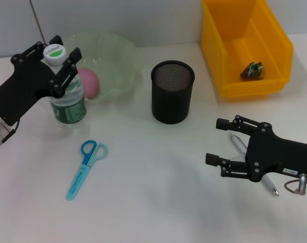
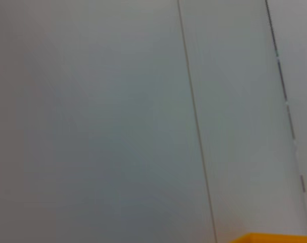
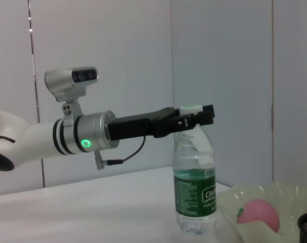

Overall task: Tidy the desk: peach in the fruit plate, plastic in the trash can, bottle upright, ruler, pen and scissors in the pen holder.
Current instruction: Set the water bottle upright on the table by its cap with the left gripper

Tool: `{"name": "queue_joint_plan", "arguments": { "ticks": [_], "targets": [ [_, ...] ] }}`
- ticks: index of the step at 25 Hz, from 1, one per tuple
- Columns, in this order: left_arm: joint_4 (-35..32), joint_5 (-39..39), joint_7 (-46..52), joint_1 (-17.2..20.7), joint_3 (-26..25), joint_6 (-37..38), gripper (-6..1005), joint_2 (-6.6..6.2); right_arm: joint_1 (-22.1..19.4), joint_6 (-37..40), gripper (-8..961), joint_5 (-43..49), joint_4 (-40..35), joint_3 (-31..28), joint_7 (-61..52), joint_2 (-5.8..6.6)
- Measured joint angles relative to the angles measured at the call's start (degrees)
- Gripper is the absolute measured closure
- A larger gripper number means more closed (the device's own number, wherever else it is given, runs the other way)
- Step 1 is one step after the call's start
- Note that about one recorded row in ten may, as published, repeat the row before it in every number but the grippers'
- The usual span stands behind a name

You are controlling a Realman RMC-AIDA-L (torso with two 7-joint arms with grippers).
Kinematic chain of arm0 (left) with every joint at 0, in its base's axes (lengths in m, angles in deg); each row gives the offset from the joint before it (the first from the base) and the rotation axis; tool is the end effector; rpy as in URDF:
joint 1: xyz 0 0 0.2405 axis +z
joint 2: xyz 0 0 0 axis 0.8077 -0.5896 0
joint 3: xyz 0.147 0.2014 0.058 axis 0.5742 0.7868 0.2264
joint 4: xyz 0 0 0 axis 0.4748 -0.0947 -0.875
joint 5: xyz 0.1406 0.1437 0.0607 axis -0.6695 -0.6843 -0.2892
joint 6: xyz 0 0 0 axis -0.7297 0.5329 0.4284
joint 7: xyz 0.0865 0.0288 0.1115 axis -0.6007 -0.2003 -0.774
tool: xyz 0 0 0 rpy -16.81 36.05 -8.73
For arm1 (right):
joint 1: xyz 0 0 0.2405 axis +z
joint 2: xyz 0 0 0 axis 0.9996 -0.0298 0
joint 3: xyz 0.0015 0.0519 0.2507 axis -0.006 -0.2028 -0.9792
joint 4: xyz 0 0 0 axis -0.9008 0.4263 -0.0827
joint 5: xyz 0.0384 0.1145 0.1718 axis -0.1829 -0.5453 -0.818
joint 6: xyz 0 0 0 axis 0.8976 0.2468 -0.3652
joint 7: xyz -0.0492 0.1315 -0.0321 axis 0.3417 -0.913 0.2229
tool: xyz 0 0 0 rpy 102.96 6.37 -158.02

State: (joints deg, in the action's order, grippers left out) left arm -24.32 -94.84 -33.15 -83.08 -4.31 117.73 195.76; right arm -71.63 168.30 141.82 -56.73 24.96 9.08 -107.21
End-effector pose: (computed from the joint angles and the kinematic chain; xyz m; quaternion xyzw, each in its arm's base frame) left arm -0.2571 0.3507 -0.0096 -0.8253 -0.0754 -0.3810 0.4100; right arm 0.2941 0.2654 -0.0056 -0.9181 0.1020 0.3212 0.2085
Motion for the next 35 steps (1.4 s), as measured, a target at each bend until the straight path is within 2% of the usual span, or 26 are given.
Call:
{"name": "queue_joint_plan", "arguments": {
  "ticks": [9,35],
  "targets": [
    [1.9,1.0,-0.3,-0.2,0.1,-2.7,560,0.03,1.1,-0.7,123,0.0,0.3,0.2,-0.5,-0.07],
    [2.8,1.0,-0.3,-0.2,0.5,-2.8,561,0.15,3.0,-0.6,124,0.0,1.4,0.9,-0.7,-0.09]
  ]
}}
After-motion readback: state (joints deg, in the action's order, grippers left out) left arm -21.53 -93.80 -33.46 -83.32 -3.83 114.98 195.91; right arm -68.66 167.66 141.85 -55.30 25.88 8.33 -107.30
